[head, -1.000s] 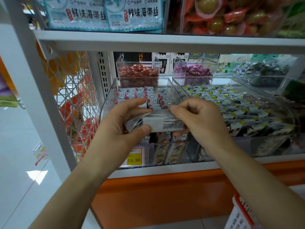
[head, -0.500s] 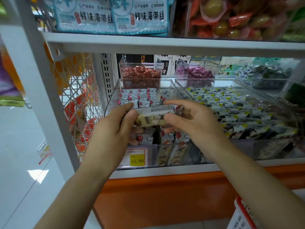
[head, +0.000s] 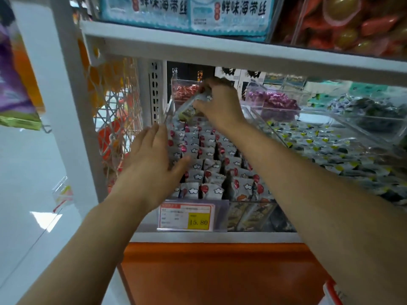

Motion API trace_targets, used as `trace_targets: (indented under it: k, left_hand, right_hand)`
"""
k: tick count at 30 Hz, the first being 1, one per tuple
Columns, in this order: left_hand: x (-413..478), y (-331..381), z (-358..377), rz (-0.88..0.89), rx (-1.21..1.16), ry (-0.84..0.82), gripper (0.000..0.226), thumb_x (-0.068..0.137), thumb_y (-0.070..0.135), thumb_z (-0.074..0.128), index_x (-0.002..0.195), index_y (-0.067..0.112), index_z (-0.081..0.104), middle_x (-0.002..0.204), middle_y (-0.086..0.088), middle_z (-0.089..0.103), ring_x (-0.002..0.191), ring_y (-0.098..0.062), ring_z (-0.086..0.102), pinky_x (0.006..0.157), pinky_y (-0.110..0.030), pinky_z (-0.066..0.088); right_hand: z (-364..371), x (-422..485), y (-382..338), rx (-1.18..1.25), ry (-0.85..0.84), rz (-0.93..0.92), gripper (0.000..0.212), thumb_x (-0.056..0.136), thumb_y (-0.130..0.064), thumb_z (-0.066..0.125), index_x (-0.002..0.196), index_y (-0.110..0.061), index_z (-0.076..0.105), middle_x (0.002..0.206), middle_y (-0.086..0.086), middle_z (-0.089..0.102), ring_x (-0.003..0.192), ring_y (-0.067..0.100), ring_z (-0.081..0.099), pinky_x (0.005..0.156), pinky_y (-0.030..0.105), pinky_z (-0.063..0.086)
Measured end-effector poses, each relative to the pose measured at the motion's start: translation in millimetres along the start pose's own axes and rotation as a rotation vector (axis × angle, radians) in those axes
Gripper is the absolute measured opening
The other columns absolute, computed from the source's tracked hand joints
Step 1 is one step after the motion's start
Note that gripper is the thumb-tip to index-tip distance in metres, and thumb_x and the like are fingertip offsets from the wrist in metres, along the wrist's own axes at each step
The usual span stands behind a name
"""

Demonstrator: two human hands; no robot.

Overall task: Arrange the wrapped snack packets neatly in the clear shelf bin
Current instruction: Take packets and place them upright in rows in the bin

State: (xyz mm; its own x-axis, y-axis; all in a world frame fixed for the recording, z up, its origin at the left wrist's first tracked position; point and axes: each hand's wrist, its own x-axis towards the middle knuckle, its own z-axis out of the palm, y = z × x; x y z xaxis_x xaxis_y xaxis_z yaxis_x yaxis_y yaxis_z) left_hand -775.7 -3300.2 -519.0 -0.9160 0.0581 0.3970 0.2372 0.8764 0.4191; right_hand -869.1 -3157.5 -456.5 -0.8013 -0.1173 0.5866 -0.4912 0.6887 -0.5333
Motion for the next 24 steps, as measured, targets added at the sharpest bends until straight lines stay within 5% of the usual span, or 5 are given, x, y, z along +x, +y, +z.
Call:
trace_targets:
  k: [6, 9, 12, 18, 24]
  left_hand:
    - [2, -3, -2, 0.023, -0.049, -0.059, 0.085, 0.086, 0.058, 0.039, 0.15, 0.017, 0.0, 0.159, -0.001, 0.005, 0.142, -0.015, -0.003, 0.11, -0.029, -0.002]
    - [3, -4, -2, 0.033, -0.092, -0.077, 0.085, 0.087, 0.055, 0.043, 0.15, 0.018, -0.001, 0.158, 0.0, 0.006, 0.142, -0.013, -0.002, 0.112, -0.03, 0.001]
    - [2, -5, -2, 0.049, -0.121, -0.088, 0.086, 0.087, 0.054, 0.045, 0.15, 0.018, -0.002, 0.158, 0.002, 0.004, 0.14, -0.008, -0.003, 0.11, -0.026, -0.001]
    - [3, -5, -4, 0.059, -0.148, -0.108, 0.089, 0.086, 0.055, 0.047, 0.15, 0.021, -0.004, 0.158, 0.005, 0.004, 0.14, -0.008, -0.002, 0.106, -0.023, -0.002]
    - [4, -5, -3, 0.072, -0.153, -0.113, 0.091, 0.084, 0.055, 0.05, 0.15, 0.021, -0.002, 0.158, 0.004, 0.005, 0.141, -0.009, 0.0, 0.111, -0.026, 0.002]
  right_hand:
    - [33, 19, 6, -0.284, -0.208, -0.069, 0.033, 0.082, -0.018, 0.069, 0.111, -0.006, 0.058, 0.108, 0.008, 0.062, 0.1, 0.022, 0.057, 0.081, 0.026, 0.042]
    - [47, 12, 11, -0.266, -0.315, -0.062, 0.015, 0.089, -0.025, 0.06, 0.098, -0.014, 0.058, 0.087, -0.004, 0.056, 0.093, 0.019, 0.054, 0.09, 0.039, 0.043]
    - [51, 11, 16, -0.38, -0.433, -0.091, 0.02, 0.095, -0.025, 0.046, 0.09, -0.018, 0.064, 0.073, -0.013, 0.039, 0.112, 0.025, 0.046, 0.101, 0.046, 0.03]
    - [53, 37, 26, -0.325, -0.279, 0.035, 0.027, 0.094, -0.019, 0.045, 0.092, -0.007, 0.068, 0.097, 0.008, 0.069, 0.091, 0.023, 0.062, 0.089, 0.041, 0.05]
    - [75, 42, 30, -0.625, -0.239, -0.002, 0.019, 0.091, -0.023, 0.053, 0.1, -0.016, 0.069, 0.113, 0.004, 0.059, 0.119, 0.028, 0.044, 0.096, 0.044, 0.041]
